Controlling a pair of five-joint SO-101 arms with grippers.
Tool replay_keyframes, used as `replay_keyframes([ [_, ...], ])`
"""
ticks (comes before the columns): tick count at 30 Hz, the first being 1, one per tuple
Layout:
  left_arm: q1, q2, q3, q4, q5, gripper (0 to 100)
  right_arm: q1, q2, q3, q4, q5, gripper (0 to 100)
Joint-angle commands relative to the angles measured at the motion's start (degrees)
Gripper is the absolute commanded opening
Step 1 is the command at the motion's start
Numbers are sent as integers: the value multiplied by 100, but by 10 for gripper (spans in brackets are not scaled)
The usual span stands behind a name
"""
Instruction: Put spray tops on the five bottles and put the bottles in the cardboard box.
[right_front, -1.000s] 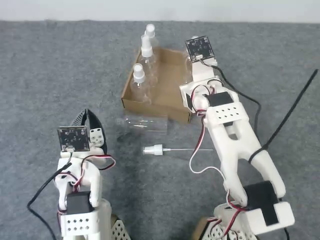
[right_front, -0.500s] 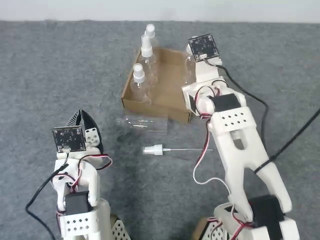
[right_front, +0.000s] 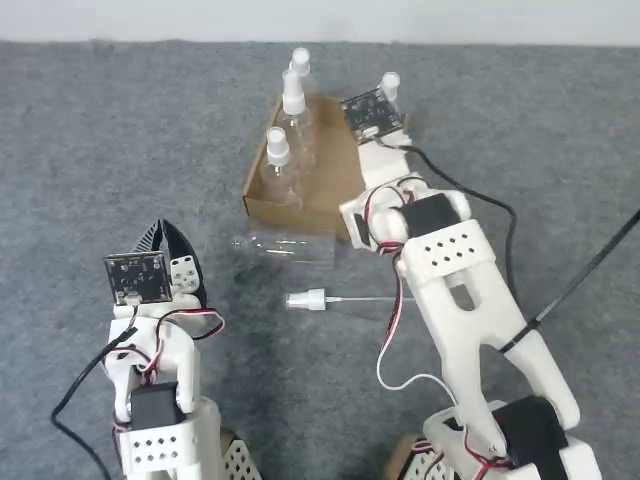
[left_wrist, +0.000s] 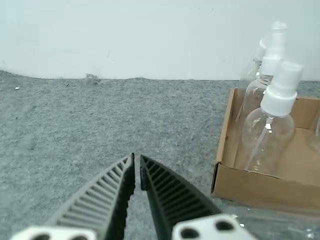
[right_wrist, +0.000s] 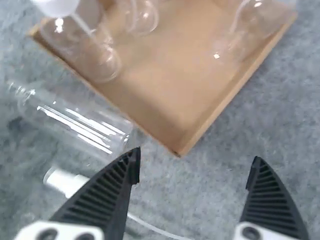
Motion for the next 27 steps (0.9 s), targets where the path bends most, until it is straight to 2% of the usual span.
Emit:
replay_keyframes([
  [1,-62,-88,-84,-97,62,12,-224,-391,-448,119,-18,299],
  [6,-396,-88,-84,-316,79,12,-497,-391,-448,215,-9,299],
  [22,-404,-88,-84,-316,79,12,-1182,-391,-431,382,-9,299],
  [27,-396,-88,-84,-316,79,12,-1516,-391,-422,505,466,299],
])
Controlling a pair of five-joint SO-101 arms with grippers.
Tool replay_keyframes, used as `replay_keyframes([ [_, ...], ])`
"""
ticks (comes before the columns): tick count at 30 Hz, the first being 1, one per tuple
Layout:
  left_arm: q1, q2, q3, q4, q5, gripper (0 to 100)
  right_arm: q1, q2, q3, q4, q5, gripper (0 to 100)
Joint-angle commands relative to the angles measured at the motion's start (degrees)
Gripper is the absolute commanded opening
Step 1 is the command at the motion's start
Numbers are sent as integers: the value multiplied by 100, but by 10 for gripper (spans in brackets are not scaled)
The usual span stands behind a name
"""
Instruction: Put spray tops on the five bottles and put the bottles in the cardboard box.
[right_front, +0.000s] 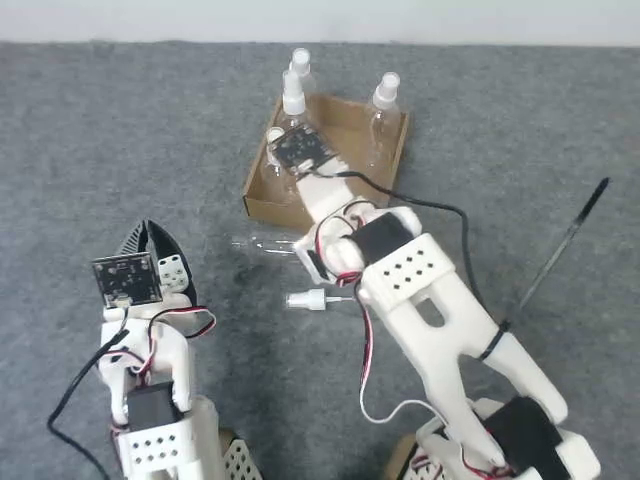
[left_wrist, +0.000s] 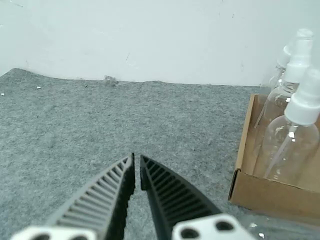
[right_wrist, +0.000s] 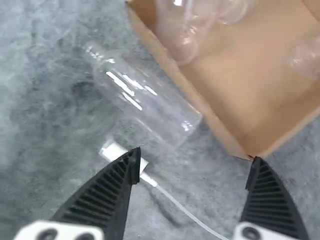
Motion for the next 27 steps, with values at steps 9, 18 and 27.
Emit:
replay_keyframes([
  [9,-18,-88,-84,-211,79,12,-629,-330,-413,110,853,299],
  [18,-18,-88,-84,-211,70,12,-945,-312,-413,101,1240,299],
  [27,-53,-88,-84,-211,44,12,-1156,-303,-334,-127,1565,299],
])
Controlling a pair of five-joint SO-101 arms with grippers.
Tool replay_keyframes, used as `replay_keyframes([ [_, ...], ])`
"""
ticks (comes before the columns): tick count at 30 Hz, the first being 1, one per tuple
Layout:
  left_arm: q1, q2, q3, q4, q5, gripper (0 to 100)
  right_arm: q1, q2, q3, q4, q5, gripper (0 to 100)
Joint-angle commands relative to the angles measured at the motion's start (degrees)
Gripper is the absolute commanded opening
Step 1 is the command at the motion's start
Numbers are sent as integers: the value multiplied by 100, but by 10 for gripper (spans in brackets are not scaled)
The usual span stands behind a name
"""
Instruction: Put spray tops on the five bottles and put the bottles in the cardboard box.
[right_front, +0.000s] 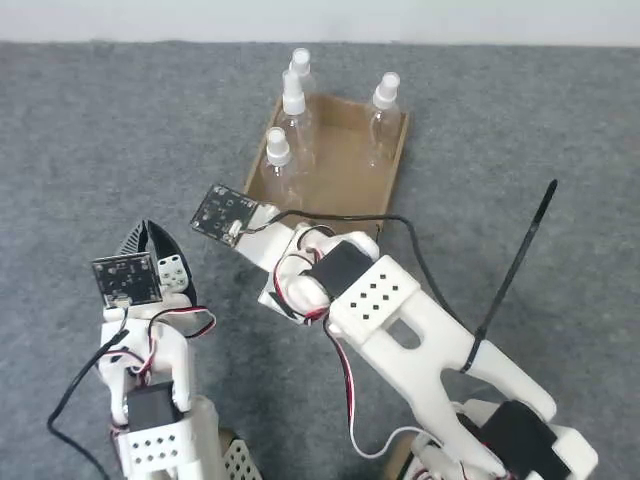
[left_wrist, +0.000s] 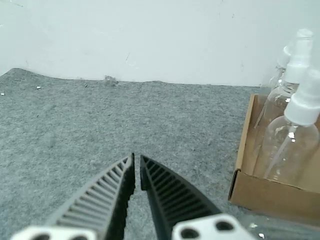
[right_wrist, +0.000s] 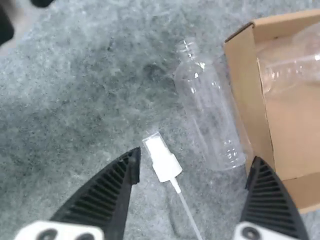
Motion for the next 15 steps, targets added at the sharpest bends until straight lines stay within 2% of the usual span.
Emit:
replay_keyframes([
  [1,-44,-88,-84,-211,35,12,-75,-303,-264,-330,114,299],
  [6,-79,-88,-75,-229,26,12,-75,-303,97,-910,123,299],
  [11,-545,-88,-84,-396,26,12,-66,-233,132,-1112,132,299],
  [15,-659,-88,-84,-431,26,12,-84,163,123,-1385,554,299],
])
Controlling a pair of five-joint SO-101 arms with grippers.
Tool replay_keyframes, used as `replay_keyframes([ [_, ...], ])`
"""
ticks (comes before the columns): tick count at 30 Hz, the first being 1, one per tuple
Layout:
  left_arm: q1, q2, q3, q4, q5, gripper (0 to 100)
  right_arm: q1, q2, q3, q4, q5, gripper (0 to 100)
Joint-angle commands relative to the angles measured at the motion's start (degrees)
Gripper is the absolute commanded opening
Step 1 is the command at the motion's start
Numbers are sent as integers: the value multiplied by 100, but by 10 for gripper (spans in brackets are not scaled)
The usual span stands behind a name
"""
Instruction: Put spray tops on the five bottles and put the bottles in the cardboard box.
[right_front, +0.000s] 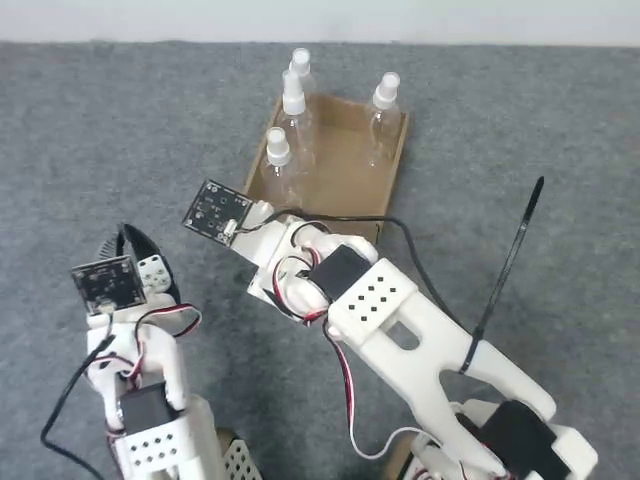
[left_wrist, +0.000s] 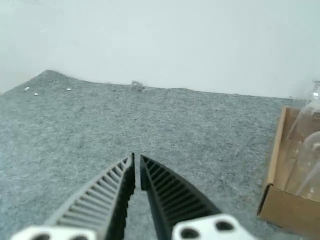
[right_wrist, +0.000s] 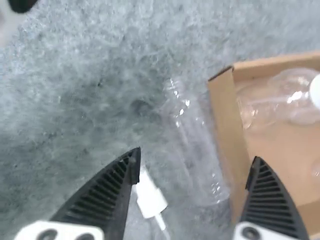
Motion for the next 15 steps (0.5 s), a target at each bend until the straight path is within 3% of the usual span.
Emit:
replay_keyframes([
  [1,-79,-88,-84,-237,18,12,-66,251,-123,-347,378,299],
  [15,-53,-88,-84,-237,18,12,-75,892,-132,-760,1116,299],
])
